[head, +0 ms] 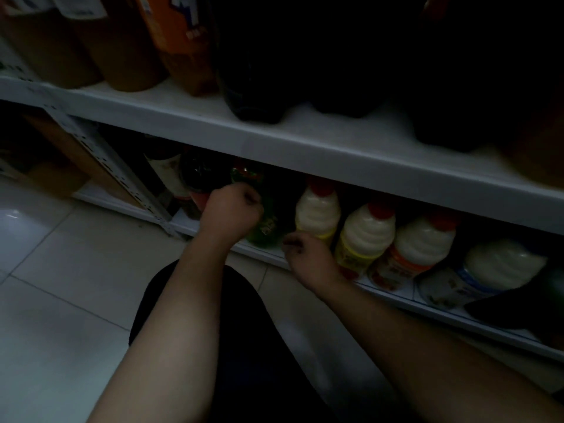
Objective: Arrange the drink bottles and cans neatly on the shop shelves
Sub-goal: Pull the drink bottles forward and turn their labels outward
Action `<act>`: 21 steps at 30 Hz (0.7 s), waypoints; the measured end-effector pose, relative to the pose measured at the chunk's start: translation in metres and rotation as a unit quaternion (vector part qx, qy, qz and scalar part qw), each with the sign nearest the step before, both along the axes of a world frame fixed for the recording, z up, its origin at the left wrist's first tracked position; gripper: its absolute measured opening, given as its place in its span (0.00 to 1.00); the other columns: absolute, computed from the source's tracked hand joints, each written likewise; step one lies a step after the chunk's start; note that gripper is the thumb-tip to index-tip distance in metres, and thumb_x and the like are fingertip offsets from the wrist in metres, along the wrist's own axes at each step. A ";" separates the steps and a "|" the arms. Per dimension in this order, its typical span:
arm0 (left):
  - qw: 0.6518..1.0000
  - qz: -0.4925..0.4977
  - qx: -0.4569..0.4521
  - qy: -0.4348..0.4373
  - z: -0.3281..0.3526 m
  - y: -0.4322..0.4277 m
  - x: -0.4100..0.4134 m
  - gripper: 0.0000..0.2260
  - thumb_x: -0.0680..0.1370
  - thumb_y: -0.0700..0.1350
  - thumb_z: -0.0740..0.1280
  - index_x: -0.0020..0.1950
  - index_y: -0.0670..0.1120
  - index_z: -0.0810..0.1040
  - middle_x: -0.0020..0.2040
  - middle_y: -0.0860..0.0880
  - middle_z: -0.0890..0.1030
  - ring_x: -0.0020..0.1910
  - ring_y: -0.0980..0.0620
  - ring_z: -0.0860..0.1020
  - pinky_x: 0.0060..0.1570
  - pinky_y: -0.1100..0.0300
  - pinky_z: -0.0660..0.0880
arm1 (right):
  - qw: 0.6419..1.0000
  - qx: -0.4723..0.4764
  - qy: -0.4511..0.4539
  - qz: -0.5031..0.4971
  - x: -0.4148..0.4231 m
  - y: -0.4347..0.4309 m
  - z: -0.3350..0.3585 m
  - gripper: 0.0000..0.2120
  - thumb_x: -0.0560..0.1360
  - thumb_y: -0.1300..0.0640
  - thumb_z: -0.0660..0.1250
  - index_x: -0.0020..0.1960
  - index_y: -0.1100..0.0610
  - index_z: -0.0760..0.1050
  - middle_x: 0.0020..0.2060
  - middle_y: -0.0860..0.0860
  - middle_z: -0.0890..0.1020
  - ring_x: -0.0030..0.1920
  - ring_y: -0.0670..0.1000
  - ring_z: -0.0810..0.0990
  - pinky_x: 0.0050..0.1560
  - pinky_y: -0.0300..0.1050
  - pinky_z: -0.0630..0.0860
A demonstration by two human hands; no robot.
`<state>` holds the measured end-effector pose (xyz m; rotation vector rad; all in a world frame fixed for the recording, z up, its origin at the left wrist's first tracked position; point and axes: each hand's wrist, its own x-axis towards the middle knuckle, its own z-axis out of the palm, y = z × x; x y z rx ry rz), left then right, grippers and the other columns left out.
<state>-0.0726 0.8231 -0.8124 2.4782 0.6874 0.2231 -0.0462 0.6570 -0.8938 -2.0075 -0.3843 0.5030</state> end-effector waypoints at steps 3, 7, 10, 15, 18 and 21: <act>0.984 0.138 -0.038 -0.102 0.003 0.010 0.008 0.20 0.70 0.49 0.71 0.58 0.42 0.74 0.52 0.45 0.78 0.53 0.45 0.77 0.45 0.59 0.69 | 0.999 0.029 -0.041 -0.008 0.012 0.011 0.024 0.12 0.74 0.65 0.64 0.55 0.58 0.79 0.50 0.50 0.81 0.50 0.46 0.78 0.48 0.27 0.69; 0.988 0.123 -0.032 -0.088 -0.005 -0.002 0.027 0.39 0.67 0.59 0.74 0.69 0.39 0.66 0.65 0.37 0.70 0.63 0.38 0.70 0.59 0.51 0.69 | 0.998 0.030 -0.042 -0.020 0.010 0.018 0.029 0.11 0.73 0.63 0.65 0.53 0.54 0.80 0.45 0.45 0.80 0.47 0.42 0.78 0.46 0.26 0.69; 0.986 0.138 0.027 -0.087 -0.012 -0.004 0.034 0.36 0.67 0.61 0.72 0.67 0.39 0.69 0.61 0.39 0.75 0.59 0.38 0.74 0.53 0.51 0.73 | 0.998 0.018 -0.061 -0.004 0.002 0.012 0.021 0.12 0.72 0.62 0.65 0.53 0.53 0.81 0.44 0.43 0.80 0.42 0.37 0.76 0.42 0.20 0.67; 0.990 0.120 0.005 -0.079 -0.010 0.013 0.039 0.29 0.66 0.62 0.72 0.60 0.45 0.76 0.55 0.41 0.81 0.54 0.38 0.79 0.47 0.56 0.72 | 0.998 0.006 -0.055 -0.009 -0.001 0.002 0.017 0.10 0.71 0.61 0.65 0.48 0.50 0.80 0.41 0.46 0.82 0.45 0.47 0.82 0.49 0.43 0.78; 0.996 0.027 -0.035 -0.072 -0.009 0.025 0.036 0.31 0.63 0.63 0.74 0.61 0.49 0.78 0.57 0.45 0.81 0.56 0.43 0.79 0.53 0.57 0.75 | 1.000 0.011 -0.020 -0.021 0.002 0.003 0.025 0.12 0.72 0.63 0.65 0.44 0.46 0.77 0.41 0.50 0.82 0.43 0.53 0.82 0.50 0.55 0.80; 0.981 -0.058 -0.159 -0.094 -0.006 0.028 0.035 0.26 0.62 0.52 0.80 0.58 0.50 0.79 0.56 0.50 0.82 0.57 0.50 0.79 0.56 0.60 0.75 | 0.998 0.016 -0.054 -0.026 0.011 0.011 0.043 0.13 0.72 0.63 0.66 0.53 0.50 0.77 0.48 0.52 0.83 0.40 0.47 0.79 0.46 0.38 0.76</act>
